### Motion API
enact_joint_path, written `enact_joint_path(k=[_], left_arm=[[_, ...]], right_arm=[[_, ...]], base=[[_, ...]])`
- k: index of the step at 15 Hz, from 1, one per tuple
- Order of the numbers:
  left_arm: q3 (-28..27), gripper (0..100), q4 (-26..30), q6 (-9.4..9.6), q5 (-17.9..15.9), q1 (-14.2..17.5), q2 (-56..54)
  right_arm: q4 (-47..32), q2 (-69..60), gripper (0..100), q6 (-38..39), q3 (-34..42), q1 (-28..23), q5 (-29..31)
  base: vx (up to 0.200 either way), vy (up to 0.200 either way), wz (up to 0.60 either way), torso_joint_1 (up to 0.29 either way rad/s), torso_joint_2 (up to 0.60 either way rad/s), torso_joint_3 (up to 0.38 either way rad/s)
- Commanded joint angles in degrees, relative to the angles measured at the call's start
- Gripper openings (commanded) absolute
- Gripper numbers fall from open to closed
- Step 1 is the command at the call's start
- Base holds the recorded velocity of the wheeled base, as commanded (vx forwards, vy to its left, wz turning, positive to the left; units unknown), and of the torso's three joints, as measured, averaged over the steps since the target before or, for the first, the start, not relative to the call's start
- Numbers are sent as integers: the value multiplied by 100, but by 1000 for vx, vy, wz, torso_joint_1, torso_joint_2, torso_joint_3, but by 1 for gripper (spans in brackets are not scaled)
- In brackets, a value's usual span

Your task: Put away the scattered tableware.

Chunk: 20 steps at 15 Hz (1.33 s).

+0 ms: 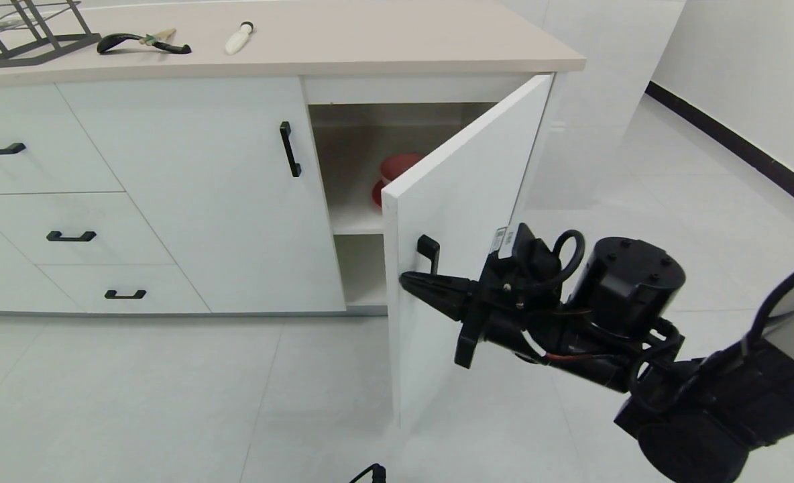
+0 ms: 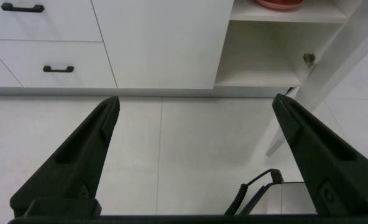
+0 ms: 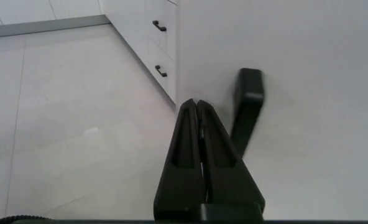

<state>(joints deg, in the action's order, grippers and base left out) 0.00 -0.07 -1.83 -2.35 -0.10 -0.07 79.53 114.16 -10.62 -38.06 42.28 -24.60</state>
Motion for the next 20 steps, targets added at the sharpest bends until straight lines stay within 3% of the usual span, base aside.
enact_joint_path(k=[1,5,8,13,14,17,20], left_arm=[[0,100,-1,-2,-2,1,7],[0,100,-1,-11,-2,1,7],[0,100,-1,-11,7,1,7],[0,100,-1,-11,7,1,7],[0,100,-1,-11,7,1,7],[0,100,-1,-11,7,1,7],[0,100,-1,-11,7,1,7]], right_arm=[[27,273,0,-2,-105,255,-27],[19,-896,0,16,967,281,-36],[-8,-2047,0,7,1951,-9,-27],[-148,-4561,0,-2,3771,-1231,-27],[-245,-4798,0,-19,3806,-1371,-27],[-588,-6082,0,33,3806,-2470,-18],[-1001,-6653,0,33,3806,-2698,-18]], base=[[0,0,0,0,0,0],[0,0,0,0,0,0],[0,0,0,0,0,0],[0,0,0,0,0,0],[0,0,0,0,0,0],[0,0,0,0,0,0],[0,0,0,0,0,0]])
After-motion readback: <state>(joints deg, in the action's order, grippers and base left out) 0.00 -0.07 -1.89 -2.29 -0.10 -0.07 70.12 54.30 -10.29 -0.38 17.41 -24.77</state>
